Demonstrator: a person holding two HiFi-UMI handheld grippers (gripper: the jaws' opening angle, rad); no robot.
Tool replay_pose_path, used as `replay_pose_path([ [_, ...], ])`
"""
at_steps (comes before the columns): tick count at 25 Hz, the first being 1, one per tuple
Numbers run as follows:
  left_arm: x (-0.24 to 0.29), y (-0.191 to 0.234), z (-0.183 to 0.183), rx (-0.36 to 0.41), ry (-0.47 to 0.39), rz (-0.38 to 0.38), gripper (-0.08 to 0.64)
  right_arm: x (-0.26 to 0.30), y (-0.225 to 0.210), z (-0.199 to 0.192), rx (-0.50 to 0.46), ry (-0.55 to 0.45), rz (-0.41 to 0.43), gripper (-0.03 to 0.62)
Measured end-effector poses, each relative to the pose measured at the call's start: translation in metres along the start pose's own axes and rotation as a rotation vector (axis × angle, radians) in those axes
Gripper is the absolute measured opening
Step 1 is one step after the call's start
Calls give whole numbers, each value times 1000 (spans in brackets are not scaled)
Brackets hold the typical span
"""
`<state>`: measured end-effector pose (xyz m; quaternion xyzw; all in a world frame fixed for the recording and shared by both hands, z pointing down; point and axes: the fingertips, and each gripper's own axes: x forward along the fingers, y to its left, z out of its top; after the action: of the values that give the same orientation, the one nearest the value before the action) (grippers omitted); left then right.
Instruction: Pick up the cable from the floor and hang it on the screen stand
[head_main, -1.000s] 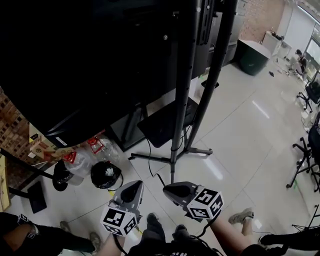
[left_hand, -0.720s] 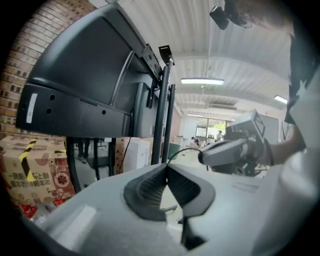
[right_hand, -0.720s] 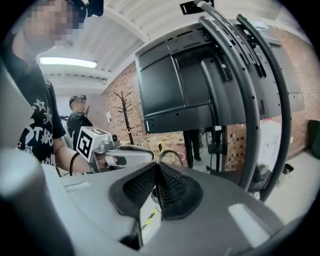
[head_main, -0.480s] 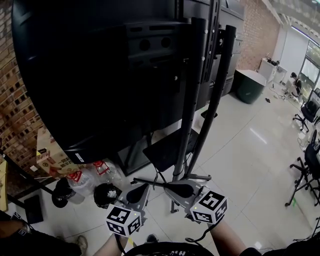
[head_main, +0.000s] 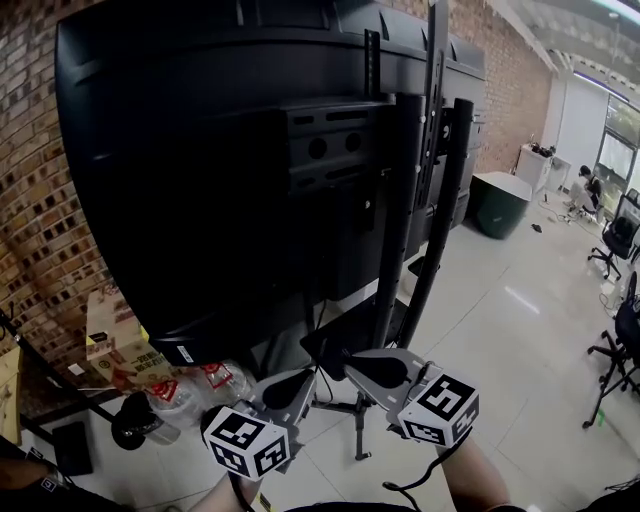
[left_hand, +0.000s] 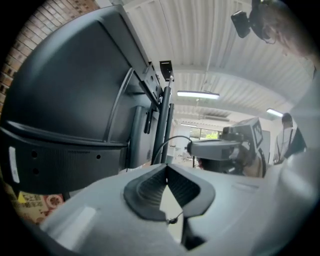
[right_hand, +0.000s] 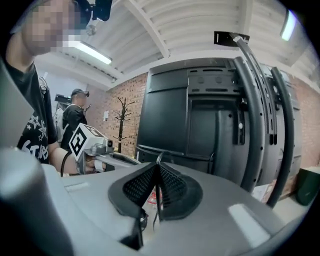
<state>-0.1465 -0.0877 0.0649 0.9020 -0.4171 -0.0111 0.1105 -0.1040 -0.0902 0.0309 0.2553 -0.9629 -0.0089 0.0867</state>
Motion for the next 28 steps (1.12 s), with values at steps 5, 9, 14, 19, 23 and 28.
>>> replay_pose_path([
  [5, 15, 6, 40, 43, -36, -49, 5, -7, -33, 56, -56, -69, -110, 18],
  [9, 28, 1, 65, 68, -56, -88, 5, -13, -48, 85, -79, -129, -166, 18],
  [14, 50, -17, 95, 107, -83, -125, 5, -15, -64, 105, -118, -167, -138, 20],
  [19, 84, -33, 131, 185, -122, -101, 5, -20, -87, 132, -198, -186, -64, 18],
  [23, 117, -35, 156, 184, -156, -69, 5, -23, -115, 155, -248, -184, -30, 18],
  [28, 138, -30, 186, 318, -177, 47, 5, -30, -146, 195, -301, -237, -12, 18],
])
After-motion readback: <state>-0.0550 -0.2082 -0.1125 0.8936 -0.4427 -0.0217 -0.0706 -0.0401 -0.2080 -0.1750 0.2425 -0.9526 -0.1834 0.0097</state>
